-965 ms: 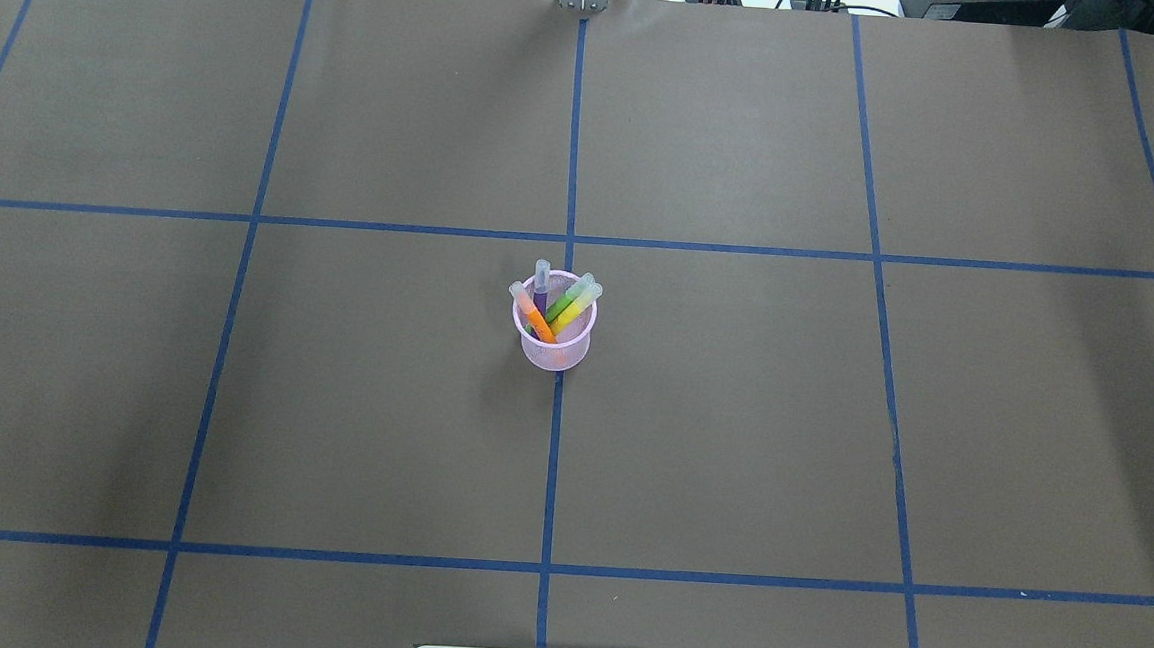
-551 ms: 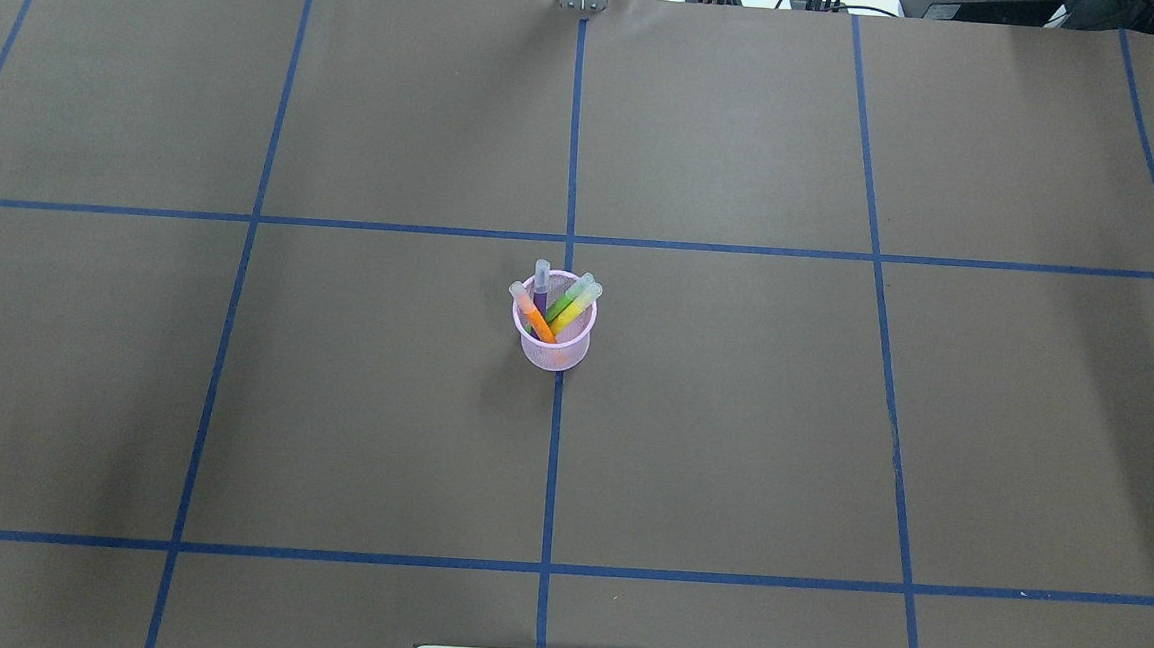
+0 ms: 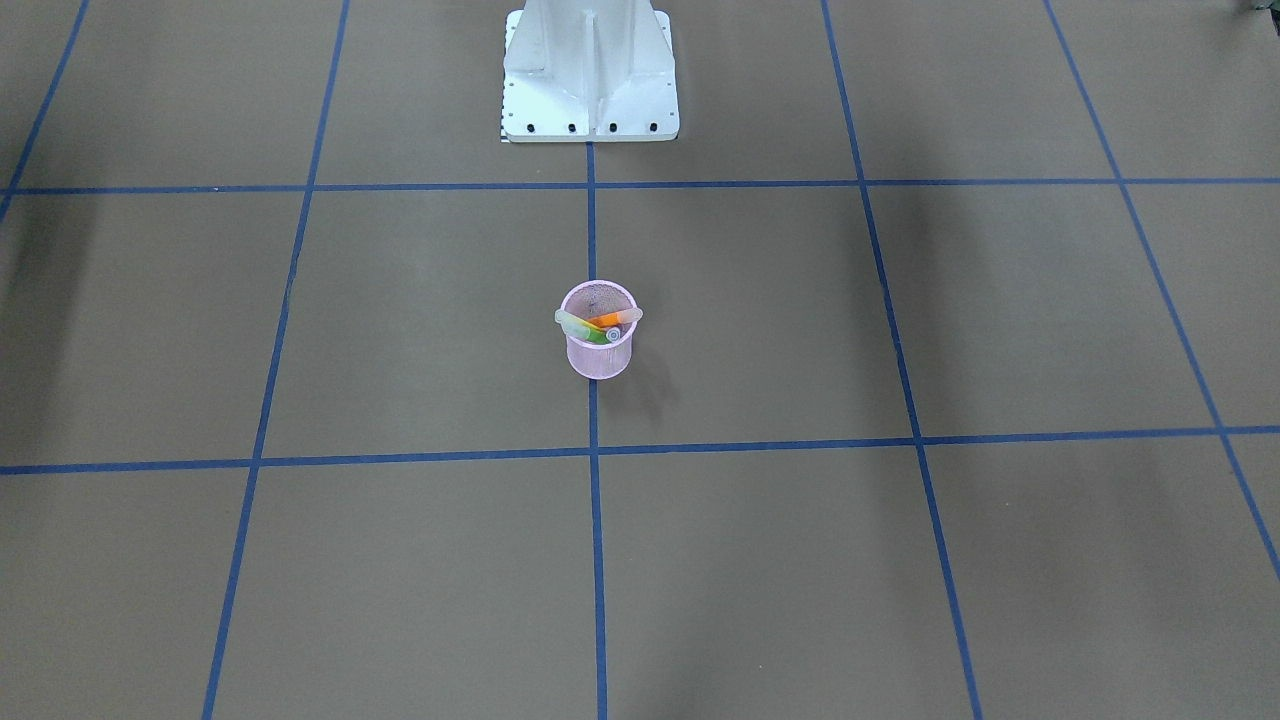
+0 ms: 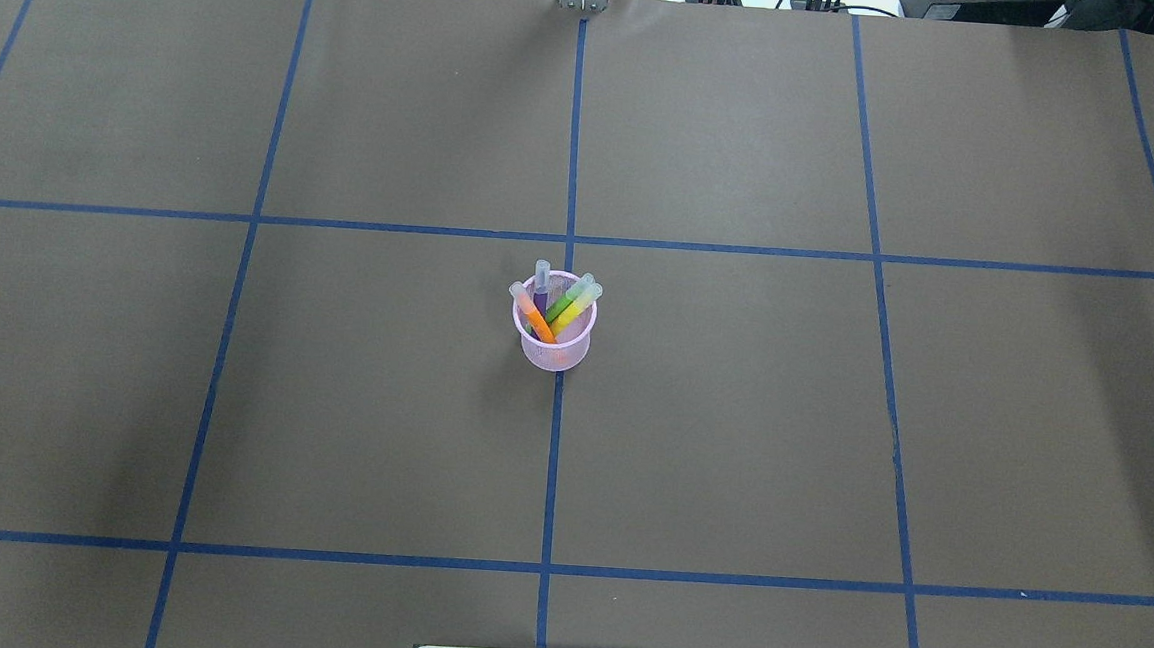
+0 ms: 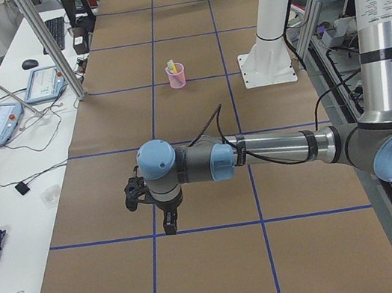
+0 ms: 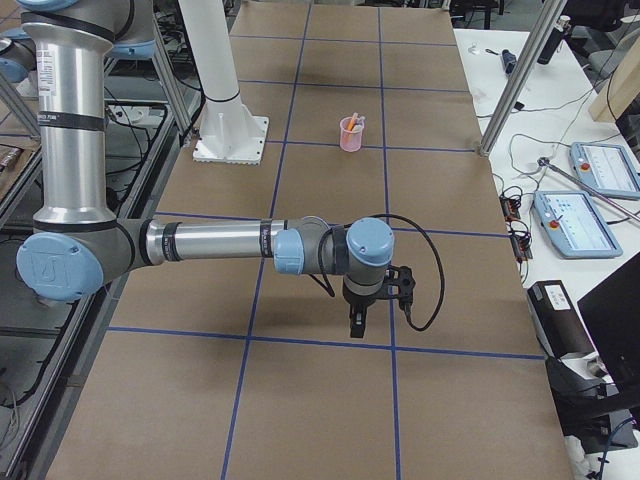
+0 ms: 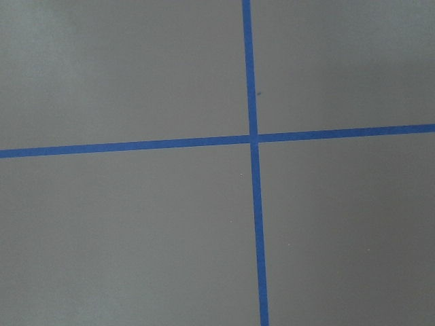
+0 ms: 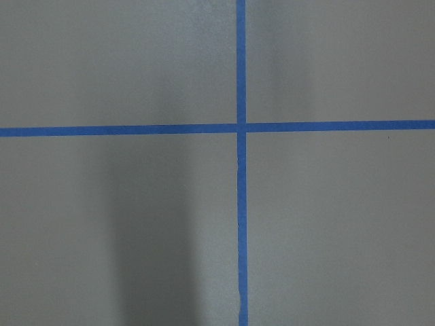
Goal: Collect pens into pen holder
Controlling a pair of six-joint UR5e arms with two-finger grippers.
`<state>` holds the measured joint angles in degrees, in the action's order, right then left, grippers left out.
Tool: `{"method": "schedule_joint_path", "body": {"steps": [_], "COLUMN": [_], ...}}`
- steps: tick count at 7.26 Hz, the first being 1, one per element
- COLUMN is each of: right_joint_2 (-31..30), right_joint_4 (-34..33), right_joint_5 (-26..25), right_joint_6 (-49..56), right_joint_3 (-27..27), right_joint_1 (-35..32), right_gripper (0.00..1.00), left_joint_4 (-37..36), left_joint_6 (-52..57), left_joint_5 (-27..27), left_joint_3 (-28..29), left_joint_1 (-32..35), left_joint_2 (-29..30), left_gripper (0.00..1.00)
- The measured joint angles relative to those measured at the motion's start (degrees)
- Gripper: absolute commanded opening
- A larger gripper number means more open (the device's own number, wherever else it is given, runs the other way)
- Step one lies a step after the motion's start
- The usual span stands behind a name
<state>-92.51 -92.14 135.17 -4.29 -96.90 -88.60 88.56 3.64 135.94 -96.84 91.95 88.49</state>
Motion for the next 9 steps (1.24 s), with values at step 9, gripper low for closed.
{"method": "schedule_joint_path", "body": {"steps": [9], "right_joint_2": [0.21], "right_joint_4": [4.48], "right_joint_5": [-0.37], "right_joint_6": [-0.11], "right_joint_3": [1.04], "right_joint_1": [0.94], "right_gripper": [1.00], "left_joint_4": [0.21], "left_joint_6": [0.14], "left_joint_5": [0.12], "left_joint_3": [-0.26], "left_joint_1": [-0.41], "left_joint_2": [-0.05], "left_gripper": [1.00]}}
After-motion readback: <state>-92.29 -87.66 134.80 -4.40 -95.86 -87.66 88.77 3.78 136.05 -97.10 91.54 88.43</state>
